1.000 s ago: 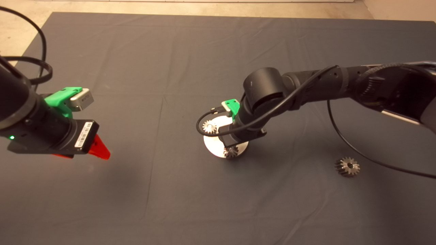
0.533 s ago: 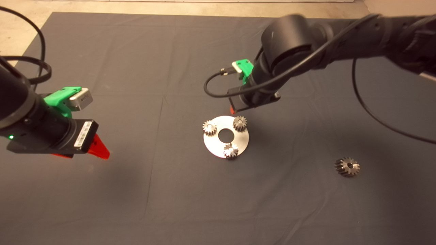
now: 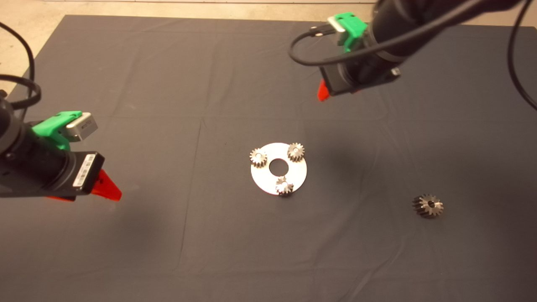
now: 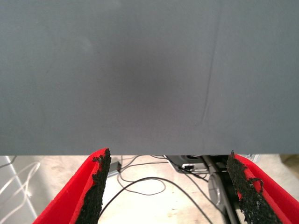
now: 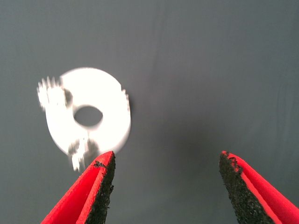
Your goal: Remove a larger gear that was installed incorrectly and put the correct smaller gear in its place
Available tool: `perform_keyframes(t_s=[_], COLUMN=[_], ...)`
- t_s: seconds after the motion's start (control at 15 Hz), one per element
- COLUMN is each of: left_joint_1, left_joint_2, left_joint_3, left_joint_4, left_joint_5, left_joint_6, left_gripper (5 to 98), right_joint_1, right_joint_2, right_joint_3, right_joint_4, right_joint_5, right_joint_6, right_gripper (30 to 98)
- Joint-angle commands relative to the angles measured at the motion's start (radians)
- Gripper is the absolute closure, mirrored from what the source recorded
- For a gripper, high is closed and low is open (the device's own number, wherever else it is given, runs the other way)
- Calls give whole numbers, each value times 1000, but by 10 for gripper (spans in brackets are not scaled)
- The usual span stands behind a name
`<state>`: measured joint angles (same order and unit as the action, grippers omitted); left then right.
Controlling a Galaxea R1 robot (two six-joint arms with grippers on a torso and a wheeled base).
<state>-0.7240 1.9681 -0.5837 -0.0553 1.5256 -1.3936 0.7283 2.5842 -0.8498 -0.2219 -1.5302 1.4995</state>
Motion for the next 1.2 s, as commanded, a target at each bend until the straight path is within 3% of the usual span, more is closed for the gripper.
perform_keyframes(t_s=[0.0,0.33,0.47,0.67,1.0,1.13], left_joint_1=[-20,-20,-20,-20,-20,-20], left_joint_2=[-8,10,48,53,50,48], left_joint_3=[102,162,187,179,188,185], left_joint_4=[-9,-26,-29,-29,-30,-31], left_joint_5=[132,132,132,132,128,97], left_joint_6=[-17,-44,-48,-50,-51,-57], left_gripper=[401,401,401,401,401,401], right_joint_1=[40,40,40,42,45,45], right_joint_2=[-239,-186,-103,-9,-26,-33], right_joint_3=[319,389,393,403,423,422], right_joint_4=[131,177,182,187,236,263], right_joint_5=[-19,-15,-16,-15,-15,-16], right_joint_6=[161,332,397,486,548,558], right_gripper=[694,694,694,694,694,694])
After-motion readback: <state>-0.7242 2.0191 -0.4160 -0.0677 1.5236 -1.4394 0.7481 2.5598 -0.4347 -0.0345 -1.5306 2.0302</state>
